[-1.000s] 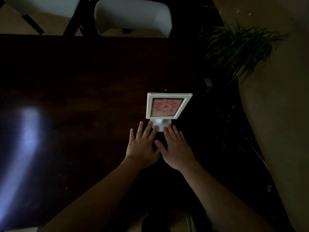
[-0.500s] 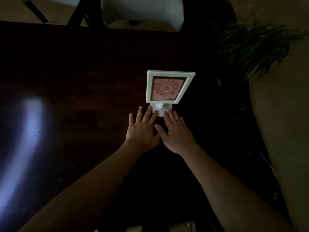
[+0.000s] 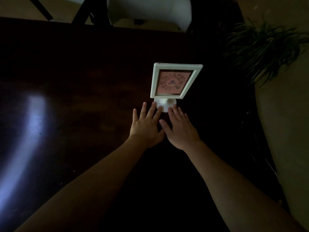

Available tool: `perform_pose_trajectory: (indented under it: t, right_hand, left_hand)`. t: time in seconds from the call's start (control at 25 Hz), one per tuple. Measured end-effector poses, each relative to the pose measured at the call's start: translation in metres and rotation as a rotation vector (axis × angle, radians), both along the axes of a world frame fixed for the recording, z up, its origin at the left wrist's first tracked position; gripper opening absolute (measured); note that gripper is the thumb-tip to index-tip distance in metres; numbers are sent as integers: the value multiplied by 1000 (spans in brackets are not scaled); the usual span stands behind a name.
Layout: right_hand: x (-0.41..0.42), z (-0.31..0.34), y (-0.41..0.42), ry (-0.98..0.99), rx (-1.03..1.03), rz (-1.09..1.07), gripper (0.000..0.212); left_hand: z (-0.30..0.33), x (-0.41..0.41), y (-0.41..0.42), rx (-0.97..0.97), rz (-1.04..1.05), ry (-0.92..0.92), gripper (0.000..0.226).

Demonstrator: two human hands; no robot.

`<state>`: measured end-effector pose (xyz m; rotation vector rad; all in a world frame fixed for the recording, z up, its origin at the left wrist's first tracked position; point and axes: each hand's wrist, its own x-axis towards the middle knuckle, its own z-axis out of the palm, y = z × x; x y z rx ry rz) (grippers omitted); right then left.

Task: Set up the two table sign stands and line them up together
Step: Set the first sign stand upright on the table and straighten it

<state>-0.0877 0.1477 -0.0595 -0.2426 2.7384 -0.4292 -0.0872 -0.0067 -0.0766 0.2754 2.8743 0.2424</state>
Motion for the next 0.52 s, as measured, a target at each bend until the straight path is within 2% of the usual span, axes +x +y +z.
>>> perform_pose_trajectory:
  t: [0.28,0.52]
  right_hand:
    - [3,8,3,2,-55,-7,80]
    - [14,39,1,213,-134,6,69]
  left_hand:
    - [12,6,-6,16,4,10,79]
    - [45,22,-25,55,96,96,82]
